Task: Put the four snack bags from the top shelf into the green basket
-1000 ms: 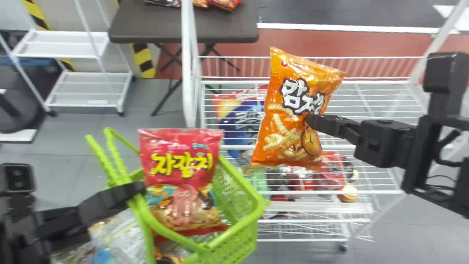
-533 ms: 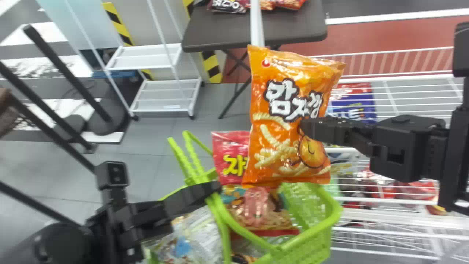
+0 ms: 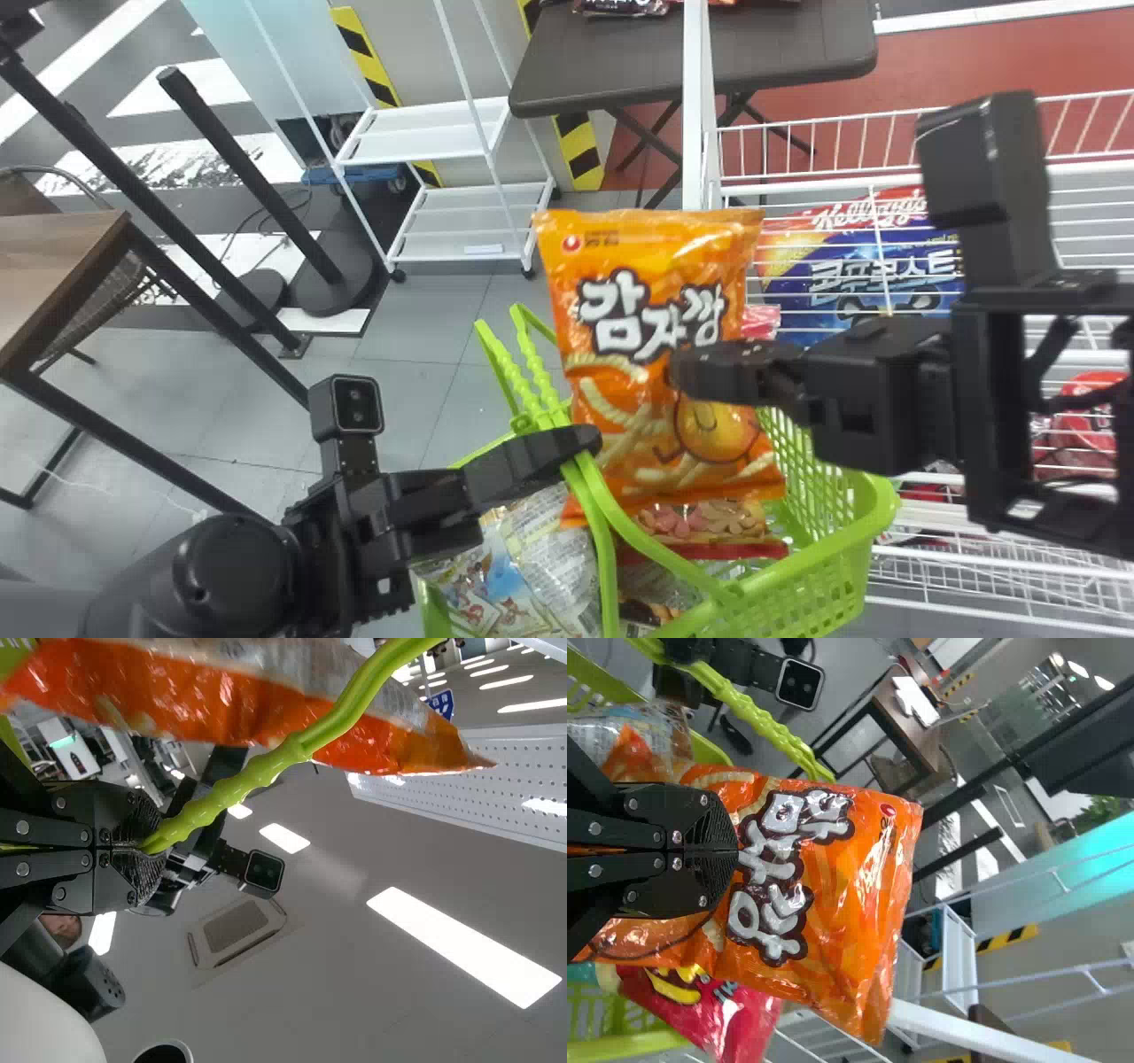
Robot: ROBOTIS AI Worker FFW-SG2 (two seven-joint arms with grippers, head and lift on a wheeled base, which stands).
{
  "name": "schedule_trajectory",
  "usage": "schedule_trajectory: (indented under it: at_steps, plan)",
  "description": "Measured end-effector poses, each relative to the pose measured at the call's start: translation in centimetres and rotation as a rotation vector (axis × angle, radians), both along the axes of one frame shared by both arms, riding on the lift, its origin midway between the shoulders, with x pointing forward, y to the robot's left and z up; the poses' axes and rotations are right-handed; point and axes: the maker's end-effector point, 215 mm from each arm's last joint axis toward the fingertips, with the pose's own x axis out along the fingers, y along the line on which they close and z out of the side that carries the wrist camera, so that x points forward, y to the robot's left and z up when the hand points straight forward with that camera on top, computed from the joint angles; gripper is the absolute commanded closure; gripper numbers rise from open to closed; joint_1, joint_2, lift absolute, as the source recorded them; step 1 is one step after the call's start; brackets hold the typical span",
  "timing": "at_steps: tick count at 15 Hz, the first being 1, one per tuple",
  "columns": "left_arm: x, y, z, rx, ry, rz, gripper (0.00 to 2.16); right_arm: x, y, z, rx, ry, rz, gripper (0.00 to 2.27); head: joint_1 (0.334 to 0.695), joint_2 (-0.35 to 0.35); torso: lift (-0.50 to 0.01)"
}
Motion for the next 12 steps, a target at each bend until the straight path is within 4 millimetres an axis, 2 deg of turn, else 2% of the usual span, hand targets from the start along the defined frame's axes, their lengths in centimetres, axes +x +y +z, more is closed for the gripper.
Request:
schedule_trajectory:
  at_steps: [1, 2, 3, 5, 7, 9, 10, 12]
  plan:
    - [0.0, 0.0, 0.0, 0.0, -0.001, 0.001, 2.15, -0.3, 0.0, -0.4, -0.01, 0.007, 0.008, 1.43, 0.695, 0.35, -0.003]
    - [0.0, 0.1, 0.0, 0.0, -0.001, 0.002, 2.15, -0.4, 0.0, -0.6, -0.014, 0.012, 0.012, 0.42, 0.695, 0.35, -0.003]
    - [0.0, 0.1, 0.0, 0.0, -0.001, 0.003, 2.15, -0.7, -0.1, -0.8, -0.01, 0.019, 0.016, 0.0, 0.695, 0.35, -0.003]
    - [0.0, 0.1, 0.0, -0.001, 0.0, 0.003, 2.15, -0.8, -0.8, -0.5, 0.007, 0.024, 0.013, 0.0, 0.695, 0.35, -0.003]
    - [0.0, 0.1, 0.0, -0.001, 0.0, 0.003, 2.15, -0.3, -2.1, 0.7, 0.061, 0.026, 0.012, 0.02, 0.695, 0.35, -0.003]
    - [-0.1, 0.1, 0.0, -0.003, 0.002, 0.003, 2.15, 1.3, -4.4, 2.2, 0.12, 0.014, -0.022, 0.03, 0.695, 0.35, -0.003]
    - [-0.2, 0.2, 0.0, -0.003, 0.004, 0.004, 2.15, 2.8, -6.0, 2.9, 0.135, -0.013, -0.075, 0.03, 0.695, 0.35, -0.003]
    - [-0.4, 0.4, 0.0, -0.008, 0.005, 0.009, 2.15, 9.2, -11.5, 3.9, 0.116, -0.147, -0.297, 0.03, 0.695, 0.269, -0.003]
